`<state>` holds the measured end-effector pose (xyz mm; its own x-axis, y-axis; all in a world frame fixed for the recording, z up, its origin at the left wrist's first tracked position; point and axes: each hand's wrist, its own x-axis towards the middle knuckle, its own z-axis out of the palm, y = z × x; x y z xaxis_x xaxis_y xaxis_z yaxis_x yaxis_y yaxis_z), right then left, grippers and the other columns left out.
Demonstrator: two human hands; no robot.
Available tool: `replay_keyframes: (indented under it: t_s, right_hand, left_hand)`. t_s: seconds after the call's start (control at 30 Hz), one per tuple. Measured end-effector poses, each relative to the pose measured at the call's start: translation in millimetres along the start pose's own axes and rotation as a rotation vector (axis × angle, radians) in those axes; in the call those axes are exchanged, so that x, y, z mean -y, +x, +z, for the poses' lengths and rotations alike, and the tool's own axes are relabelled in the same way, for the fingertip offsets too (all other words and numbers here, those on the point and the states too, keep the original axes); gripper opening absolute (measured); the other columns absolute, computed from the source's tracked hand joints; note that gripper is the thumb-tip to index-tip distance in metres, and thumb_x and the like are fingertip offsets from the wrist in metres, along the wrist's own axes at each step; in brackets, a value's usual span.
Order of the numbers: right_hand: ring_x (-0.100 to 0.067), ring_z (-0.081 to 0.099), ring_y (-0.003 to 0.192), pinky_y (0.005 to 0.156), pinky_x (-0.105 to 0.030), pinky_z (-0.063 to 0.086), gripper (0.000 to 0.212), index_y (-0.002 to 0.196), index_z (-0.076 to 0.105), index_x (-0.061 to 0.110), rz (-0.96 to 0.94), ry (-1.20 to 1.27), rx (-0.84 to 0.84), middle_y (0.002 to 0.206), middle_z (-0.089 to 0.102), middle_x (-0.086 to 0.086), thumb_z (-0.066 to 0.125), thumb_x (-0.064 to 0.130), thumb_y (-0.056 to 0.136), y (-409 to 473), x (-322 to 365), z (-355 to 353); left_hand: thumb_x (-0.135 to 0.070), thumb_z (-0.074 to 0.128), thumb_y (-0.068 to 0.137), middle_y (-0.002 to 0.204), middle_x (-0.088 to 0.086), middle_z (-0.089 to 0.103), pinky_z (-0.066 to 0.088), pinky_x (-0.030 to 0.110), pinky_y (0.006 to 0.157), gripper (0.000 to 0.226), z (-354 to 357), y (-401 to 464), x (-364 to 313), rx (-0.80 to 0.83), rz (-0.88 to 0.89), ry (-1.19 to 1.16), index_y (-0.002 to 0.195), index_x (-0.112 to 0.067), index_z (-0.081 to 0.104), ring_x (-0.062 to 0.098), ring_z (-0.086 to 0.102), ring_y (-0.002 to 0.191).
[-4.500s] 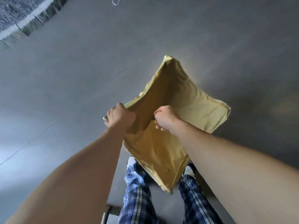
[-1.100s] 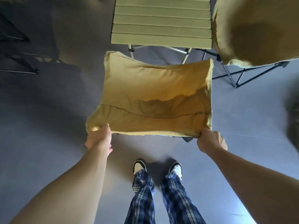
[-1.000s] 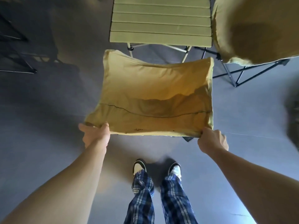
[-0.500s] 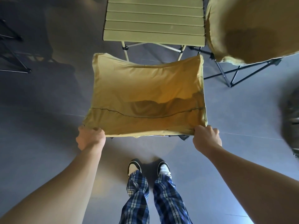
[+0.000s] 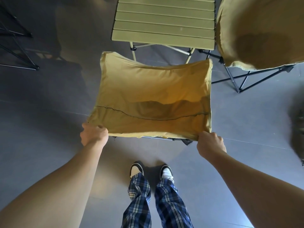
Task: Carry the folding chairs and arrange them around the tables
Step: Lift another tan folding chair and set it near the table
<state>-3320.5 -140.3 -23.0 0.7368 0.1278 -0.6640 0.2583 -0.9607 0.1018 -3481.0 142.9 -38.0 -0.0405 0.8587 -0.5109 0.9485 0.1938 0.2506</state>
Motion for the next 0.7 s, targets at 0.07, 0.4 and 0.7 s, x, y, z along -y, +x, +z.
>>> replay_keyframes:
  t_s: [0.07,0.4,0.7]
  right_hand:
    - [-0.037,0.051,0.112,0.085,-0.041,0.049,0.032,0.124,0.06,0.013,-0.001,-0.012,0.016,0.118,0.056,-0.018,0.042,0.011,0.098,-1.9,-1.6,1.6]
    - [-0.035,0.029,0.137,0.108,-0.054,0.023,0.09,0.127,0.062,0.036,-0.141,-0.167,0.165,0.148,0.04,-0.007,0.025,0.095,0.07,-7.7,31.9,-40.5]
    - [-0.035,0.059,0.11,0.092,-0.042,0.046,0.066,0.114,0.063,0.01,-0.385,0.175,0.15,0.113,0.064,-0.013,0.022,0.06,0.099,-41.6,215.9,-140.1]
  left_hand:
    - [-0.03,0.049,0.096,0.127,0.028,0.053,0.048,0.05,0.094,0.046,-1.6,-2.0,3.9,0.003,0.006,0.011,0.132,-0.002,0.04,0.046,0.053,0.113]
    - [-0.045,0.045,0.092,0.146,0.016,0.036,0.037,0.048,0.102,0.058,-17.0,3.1,-1.2,0.021,0.024,0.208,0.138,-0.009,0.047,0.037,0.035,0.132]
    - [-0.04,0.04,0.094,0.115,0.011,0.065,0.045,0.045,0.098,0.037,-160.9,24.3,-39.2,0.05,0.217,0.093,0.101,-0.019,0.068,0.038,0.055,0.113]
